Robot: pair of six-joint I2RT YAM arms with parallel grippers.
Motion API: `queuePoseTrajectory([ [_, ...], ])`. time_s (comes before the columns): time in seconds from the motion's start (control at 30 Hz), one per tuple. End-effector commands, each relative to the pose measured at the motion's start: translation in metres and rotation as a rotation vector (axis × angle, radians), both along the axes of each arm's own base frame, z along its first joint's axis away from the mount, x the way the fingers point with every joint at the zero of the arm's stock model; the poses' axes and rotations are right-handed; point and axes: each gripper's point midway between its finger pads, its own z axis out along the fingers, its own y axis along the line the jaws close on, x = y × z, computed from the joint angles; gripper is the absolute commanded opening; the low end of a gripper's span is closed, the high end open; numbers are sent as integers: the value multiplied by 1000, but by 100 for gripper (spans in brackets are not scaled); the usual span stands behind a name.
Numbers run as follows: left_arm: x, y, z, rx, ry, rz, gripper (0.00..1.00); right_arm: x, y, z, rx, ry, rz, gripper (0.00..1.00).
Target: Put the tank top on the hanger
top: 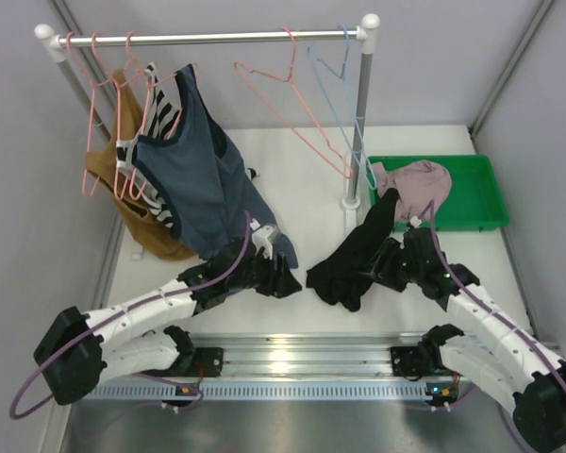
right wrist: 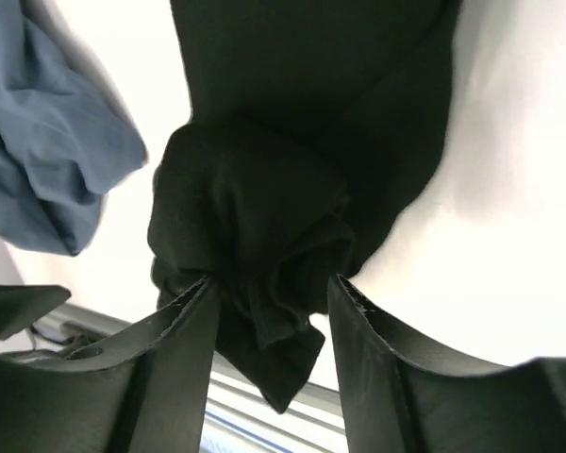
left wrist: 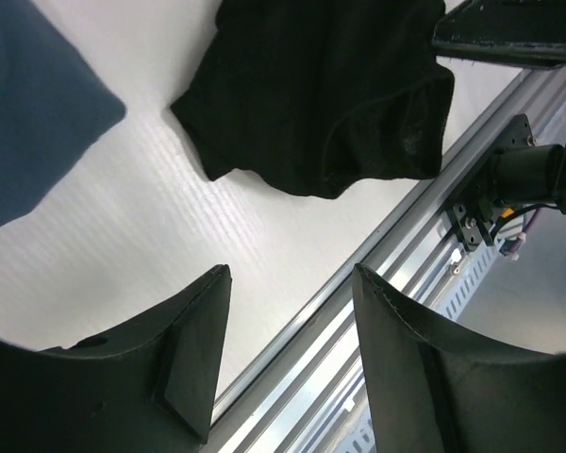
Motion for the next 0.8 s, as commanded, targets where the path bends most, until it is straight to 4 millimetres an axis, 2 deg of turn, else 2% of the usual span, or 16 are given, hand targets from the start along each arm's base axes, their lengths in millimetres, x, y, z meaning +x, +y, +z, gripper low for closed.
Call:
queuePoseTrajectory([
  [0.0, 0, -24, 14, -80, -50, -20, 59, 11, -18, 35, -88, -112, -24, 52],
  [0.07, -2, -31, 11, -82, -52, -26, 59, 12, -22, 48, -120, -150, -16, 52],
  [0.13, -6, -37, 2, -65, -39, -33, 59, 7, -23, 56, -153, -166, 8, 48],
  [0.23, -6, -46, -4, -68, -34, -28, 59, -3, -18, 58, -200, -172, 43, 45],
  [0.27, -6, -48, -11, -55, -19, -27, 59, -6, -15, 58, -214, -170, 55, 44],
  [0.33, -4, -56, -11, -59, -18, -19, 58, -16, -9, 54, -258, -167, 84, 37],
  [0.37, -4, -58, -19, -41, -3, -21, 58, -18, -6, 53, -269, -166, 95, 35],
  [0.4, -4, -63, -19, -43, -2, -22, 57, -22, -3, 49, -280, -155, 112, 34],
  [0.57, -5, -76, -39, 9, 35, -23, 55, -37, 2, 35, -368, -133, 157, 38],
  [0.67, -7, -83, -44, 21, 37, -24, 56, -44, 8, 30, -377, -131, 183, 43],
  [0.77, -3, -86, -48, 21, 39, -6, 56, -50, 14, 22, -381, -119, 208, 44],
])
